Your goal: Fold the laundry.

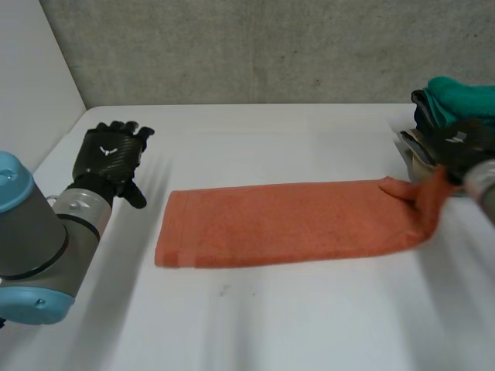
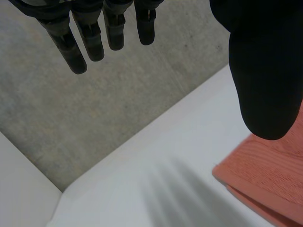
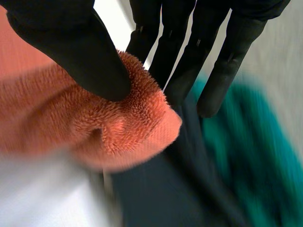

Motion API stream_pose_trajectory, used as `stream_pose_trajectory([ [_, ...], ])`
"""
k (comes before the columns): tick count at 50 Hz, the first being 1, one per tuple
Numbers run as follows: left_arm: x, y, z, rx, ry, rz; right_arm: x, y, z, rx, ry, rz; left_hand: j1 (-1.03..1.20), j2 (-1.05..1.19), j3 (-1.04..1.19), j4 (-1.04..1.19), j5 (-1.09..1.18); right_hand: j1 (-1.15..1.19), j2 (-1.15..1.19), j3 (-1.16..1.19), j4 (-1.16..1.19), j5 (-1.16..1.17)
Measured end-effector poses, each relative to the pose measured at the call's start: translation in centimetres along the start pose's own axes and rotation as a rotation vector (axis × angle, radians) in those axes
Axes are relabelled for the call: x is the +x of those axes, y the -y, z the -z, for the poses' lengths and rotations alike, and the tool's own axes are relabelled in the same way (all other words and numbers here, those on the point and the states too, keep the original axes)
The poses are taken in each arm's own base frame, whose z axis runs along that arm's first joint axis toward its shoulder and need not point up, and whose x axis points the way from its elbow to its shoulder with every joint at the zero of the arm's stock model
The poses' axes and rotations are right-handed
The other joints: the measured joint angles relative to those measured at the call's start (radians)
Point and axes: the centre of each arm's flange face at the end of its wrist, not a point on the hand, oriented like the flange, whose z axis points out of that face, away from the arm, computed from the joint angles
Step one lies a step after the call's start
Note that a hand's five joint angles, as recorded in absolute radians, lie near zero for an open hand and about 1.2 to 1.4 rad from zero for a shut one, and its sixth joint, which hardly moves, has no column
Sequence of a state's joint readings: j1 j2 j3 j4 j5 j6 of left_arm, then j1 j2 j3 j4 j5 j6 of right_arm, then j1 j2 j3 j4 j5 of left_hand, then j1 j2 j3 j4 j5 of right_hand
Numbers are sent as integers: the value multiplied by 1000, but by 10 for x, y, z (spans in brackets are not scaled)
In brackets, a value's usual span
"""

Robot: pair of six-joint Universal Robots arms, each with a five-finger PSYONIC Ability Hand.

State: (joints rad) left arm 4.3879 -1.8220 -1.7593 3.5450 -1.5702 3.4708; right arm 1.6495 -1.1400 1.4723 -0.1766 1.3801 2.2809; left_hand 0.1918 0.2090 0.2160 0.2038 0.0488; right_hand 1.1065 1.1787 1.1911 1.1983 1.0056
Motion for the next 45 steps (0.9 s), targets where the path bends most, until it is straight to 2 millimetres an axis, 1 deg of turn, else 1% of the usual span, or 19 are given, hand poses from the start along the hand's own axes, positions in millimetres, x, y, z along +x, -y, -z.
stream_pose_trajectory([
  [3,-5,6,2,17,13,6,-42,61,14,217,74,-20,0,0,0,0,0,0,0,4,0,0],
  [6,-7,9,4,24,20,10,-83,106,31,402,146,-20,0,0,0,0,0,0,0,5,0,0],
  [8,-8,9,4,26,22,11,-106,126,42,500,188,-17,0,0,0,0,0,0,0,5,0,0],
  [10,-9,9,5,26,24,12,-143,152,58,636,254,-11,0,0,0,0,0,0,0,5,0,1],
  [13,-9,9,5,23,23,12,-188,170,75,760,342,-4,0,0,0,0,0,0,0,5,0,2],
  [14,-9,8,5,23,23,12,-195,171,77,773,355,-3,0,0,0,0,0,0,0,5,0,2],
  [15,-8,8,5,20,22,12,-225,175,85,820,419,3,0,0,0,0,0,0,0,5,0,2],
  [19,-7,6,5,15,19,12,-272,168,95,836,534,11,0,0,0,0,0,-2,0,5,0,2],
  [22,-7,5,5,11,17,12,-290,164,100,825,581,14,0,0,0,0,0,-400,-406,-394,-397,-402],
  [23,-7,4,5,10,17,12,-292,164,101,822,585,14,0,0,0,0,0,-520,-548,-531,-535,-526],
  [24,-6,4,5,9,15,12,-291,164,102,810,584,10,0,0,0,0,0,-742,-783,-764,-748,-766],
  [27,-5,3,5,7,12,12,-279,168,101,754,551,-18,0,0,0,0,0,-880,-957,-966,-968,-956],
  [30,-4,3,6,6,7,12,-258,165,95,656,508,-77,0,0,0,0,0,-879,-962,-978,-982,-957],
  [33,-1,2,8,3,-3,12,-229,153,85,512,469,-166,0,0,0,0,0,-879,-962,-978,-982,-958],
  [35,4,3,10,5,-19,10,-209,140,79,408,454,-228,0,0,0,0,0,-879,-962,-978,-982,-958],
  [36,4,3,10,5,-19,10,-209,140,79,408,454,-228,0,0,0,0,0,-879,-962,-978,-982,-958],
  [37,11,4,14,11,-44,8,-193,124,74,307,446,-278,0,0,0,0,0,-879,-962,-978,-982,-958],
  [40,24,8,18,25,-85,5,-180,104,72,204,444,-319,0,0,0,0,0,-879,-962,-978,-982,-958],
  [45,51,10,21,39,-166,-2,-175,82,71,127,439,-333,0,0,0,0,0,-879,-962,-978,-982,-957],
])
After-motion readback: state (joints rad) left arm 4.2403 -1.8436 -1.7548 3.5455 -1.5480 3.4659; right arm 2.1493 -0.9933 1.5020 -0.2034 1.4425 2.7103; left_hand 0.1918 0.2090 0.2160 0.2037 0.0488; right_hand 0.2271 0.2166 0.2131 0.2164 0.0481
